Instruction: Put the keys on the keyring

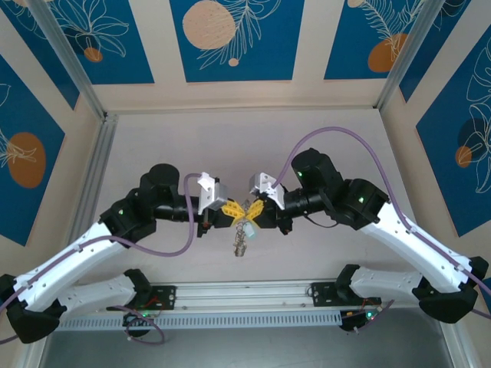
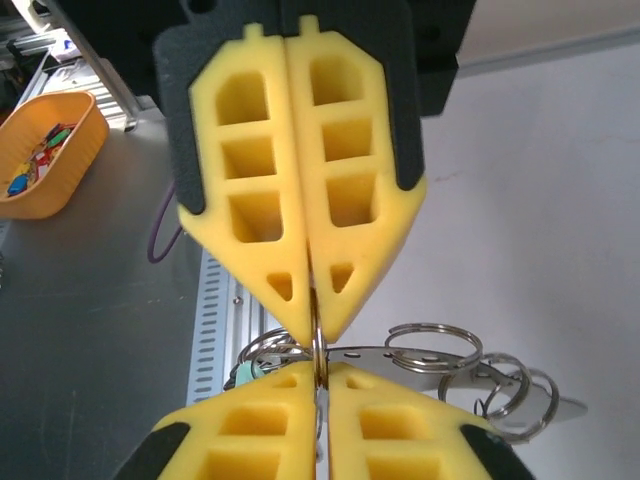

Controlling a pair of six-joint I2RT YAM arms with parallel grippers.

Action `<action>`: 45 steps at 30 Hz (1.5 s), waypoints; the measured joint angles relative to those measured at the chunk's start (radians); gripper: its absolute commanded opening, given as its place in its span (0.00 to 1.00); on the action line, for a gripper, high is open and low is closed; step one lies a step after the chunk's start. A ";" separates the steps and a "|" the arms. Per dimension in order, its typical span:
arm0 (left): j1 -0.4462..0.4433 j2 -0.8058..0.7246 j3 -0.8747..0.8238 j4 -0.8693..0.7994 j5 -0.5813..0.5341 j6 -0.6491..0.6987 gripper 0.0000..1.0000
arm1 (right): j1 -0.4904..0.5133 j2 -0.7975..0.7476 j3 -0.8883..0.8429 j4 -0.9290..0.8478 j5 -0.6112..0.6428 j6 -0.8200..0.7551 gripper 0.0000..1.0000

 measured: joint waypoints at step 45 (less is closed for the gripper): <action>0.008 0.010 0.106 0.132 -0.108 -0.119 0.25 | -0.064 -0.136 -0.135 0.165 -0.047 0.037 0.00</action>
